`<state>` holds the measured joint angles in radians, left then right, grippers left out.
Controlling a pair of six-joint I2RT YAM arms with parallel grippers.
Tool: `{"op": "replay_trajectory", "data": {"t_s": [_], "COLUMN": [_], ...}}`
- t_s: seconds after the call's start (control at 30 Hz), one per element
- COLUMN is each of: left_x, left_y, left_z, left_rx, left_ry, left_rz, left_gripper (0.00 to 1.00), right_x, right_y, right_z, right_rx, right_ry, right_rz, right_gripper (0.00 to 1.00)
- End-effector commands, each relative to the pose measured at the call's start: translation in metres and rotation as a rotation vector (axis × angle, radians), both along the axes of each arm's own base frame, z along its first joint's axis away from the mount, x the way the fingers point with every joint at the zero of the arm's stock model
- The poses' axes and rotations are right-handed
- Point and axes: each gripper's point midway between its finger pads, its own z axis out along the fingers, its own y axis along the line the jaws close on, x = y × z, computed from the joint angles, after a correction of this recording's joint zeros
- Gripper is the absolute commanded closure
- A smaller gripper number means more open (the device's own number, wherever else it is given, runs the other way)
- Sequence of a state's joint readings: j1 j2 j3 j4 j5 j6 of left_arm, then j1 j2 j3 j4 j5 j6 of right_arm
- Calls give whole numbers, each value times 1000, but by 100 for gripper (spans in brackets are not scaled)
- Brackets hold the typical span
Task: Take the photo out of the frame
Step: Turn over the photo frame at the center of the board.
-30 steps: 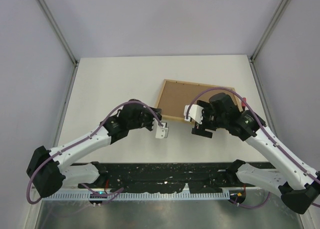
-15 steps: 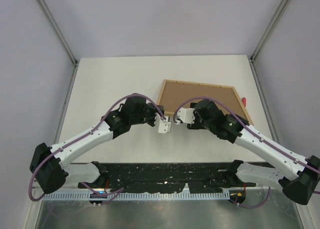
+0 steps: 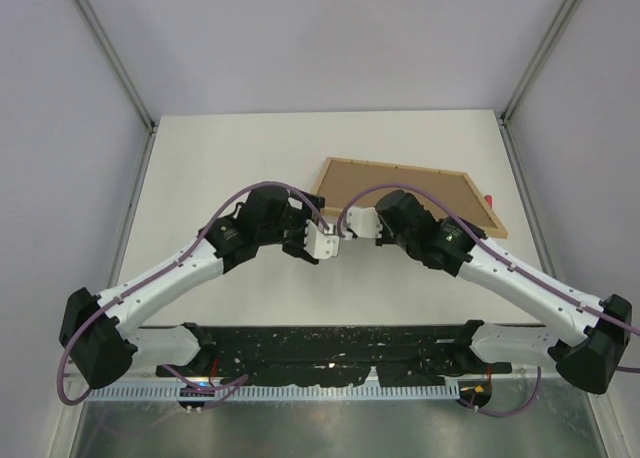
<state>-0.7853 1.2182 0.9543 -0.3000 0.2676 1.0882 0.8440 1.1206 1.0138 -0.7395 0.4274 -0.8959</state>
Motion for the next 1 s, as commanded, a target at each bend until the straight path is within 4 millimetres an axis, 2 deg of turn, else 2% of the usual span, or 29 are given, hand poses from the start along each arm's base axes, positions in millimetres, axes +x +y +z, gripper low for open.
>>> {"op": "replay_trajectory", "data": {"t_s": [0.0,0.13,0.2,0.23,0.27,0.3,0.33,0.37,0.4,0.43,0.47,0.5,0.53,0.57,0.6,0.63,0.7,0.73,0.8,0.83,0.87,0.9,0.97], "left_x": [17,28,26,23,17,12,8,3,0,-4,-9,-12,-15,-19,-22,-24,-29,-30,-31,-32,-31,-31,-28], "left_y": [31,95,127,144,158,174,189,207,222,233,243,257,263,270,273,278,281,283,283,282,282,281,277], "left_z": [38,64,80,88,91,95,98,102,104,107,107,106,103,94,85,79,64,56,46,42,41,41,45], "left_rx": [-1,26,9,2,3,7,13,-5,-24,-49,-74,-98,-130,-149,-164,-186,-212,-222,-239,-250,-262,-276,-312], "left_ry": [5,106,117,114,123,121,120,125,127,123,125,129,135,151,171,179,198,208,222,230,236,240,241], "left_rz": [166,373,453,488,508,541,571,621,668,701,731,781,809,842,857,885,901,908,912,914,915,916,907], "left_gripper": [0,0,0,0,0,0,0,0,0,0,0,0,0,1,0,0,0,0,0,0,0,0,0], "right_x": [8,14,19,24,29,34,42,47,55,59,67,72,80,83,94,96,116,122,139,152,155,164,163], "right_y": [20,36,48,57,64,70,77,86,91,102,108,118,124,132,137,142,142,149,141,128,129,117,110], "right_z": [30,43,51,61,60,75,75,95,91,111,108,129,124,148,145,162,176,179,190,191,202,204,221], "right_rx": [105,158,194,225,239,281,302,365,388,450,486,553,584,655,692,751,855,898,977,1013,1059,1098,1165], "right_ry": [-11,19,35,32,47,33,45,33,58,57,85,81,114,106,130,130,142,172,184,184,193,200,217], "right_rz": [-20,-36,-41,-40,-55,-61,-86,-86,-122,-108,-142,-126,-157,-134,-171,-156,-207,-197,-228,-271,-251,-290,-271], "right_gripper": [92,92,92,92,92,92,92,92,92,92,92,92,92,92,92,92,92,92,92,92,92,92,92]}}
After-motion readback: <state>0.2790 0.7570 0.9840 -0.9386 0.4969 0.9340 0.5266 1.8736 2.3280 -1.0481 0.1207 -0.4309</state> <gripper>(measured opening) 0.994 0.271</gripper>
